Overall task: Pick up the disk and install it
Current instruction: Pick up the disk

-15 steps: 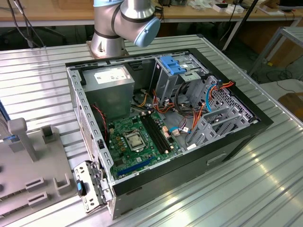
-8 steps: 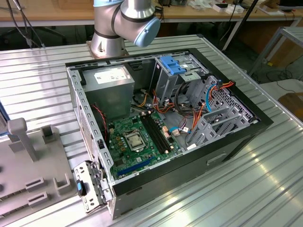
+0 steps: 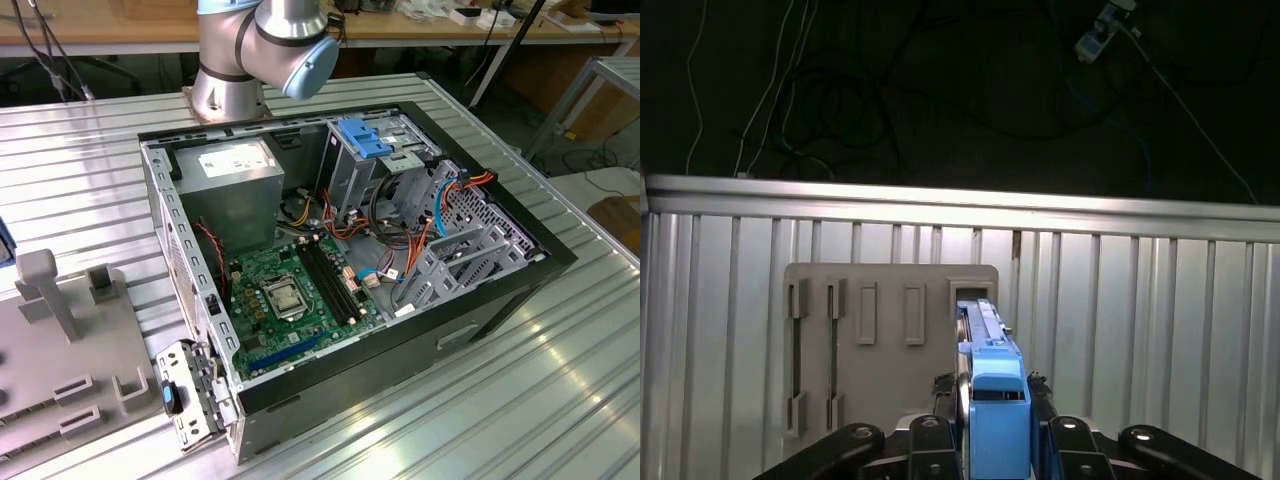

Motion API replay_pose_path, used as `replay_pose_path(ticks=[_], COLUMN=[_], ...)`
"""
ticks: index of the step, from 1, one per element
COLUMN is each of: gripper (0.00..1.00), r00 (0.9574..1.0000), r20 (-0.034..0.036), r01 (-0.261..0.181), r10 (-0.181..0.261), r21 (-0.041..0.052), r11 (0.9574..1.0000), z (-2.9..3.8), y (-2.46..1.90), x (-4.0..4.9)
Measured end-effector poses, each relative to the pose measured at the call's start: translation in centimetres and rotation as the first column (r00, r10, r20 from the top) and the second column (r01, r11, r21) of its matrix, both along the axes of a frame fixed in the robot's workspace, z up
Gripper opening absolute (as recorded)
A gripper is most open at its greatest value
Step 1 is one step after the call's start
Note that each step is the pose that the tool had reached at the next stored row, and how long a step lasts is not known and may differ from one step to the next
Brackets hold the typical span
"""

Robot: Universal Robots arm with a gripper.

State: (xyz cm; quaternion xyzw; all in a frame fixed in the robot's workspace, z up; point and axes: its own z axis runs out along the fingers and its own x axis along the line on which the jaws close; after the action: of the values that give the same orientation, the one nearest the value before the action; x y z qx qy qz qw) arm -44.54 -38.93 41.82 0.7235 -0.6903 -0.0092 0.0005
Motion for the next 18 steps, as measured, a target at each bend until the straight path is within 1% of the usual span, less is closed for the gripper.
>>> replay_pose_path(ticks=[2,4,6,14,15,17,18], gripper=[0.37,0.37,0.37,0.37,0.37,0.37,0.37], r00=[1.0,1.0,1.0,1.0,1.0,1.0,1.0], r20=[0.0,-0.0001,-0.0001,-0.0001,-0.0002,-0.0001,0.0], r01=[0.0,0.0,0.0,0.0,0.0,0.0,0.0], r10=[0.0,0.0,0.0,0.0,0.0,0.0,0.0], r21=[0.0,0.0,0.0,0.001,0.0031,0.0037,0.0038], r11=[1.0,1.0,1.0,1.0,1.0,1.0,1.0], z=[1.06,1.57,2.49,4.54,4.91,5.4,5.79], y=[0.0,0.0,0.0,0.0,0.0,0.0,0.0], x=[0.0,0.0,0.0,0.0,0.0,0.0,0.0])
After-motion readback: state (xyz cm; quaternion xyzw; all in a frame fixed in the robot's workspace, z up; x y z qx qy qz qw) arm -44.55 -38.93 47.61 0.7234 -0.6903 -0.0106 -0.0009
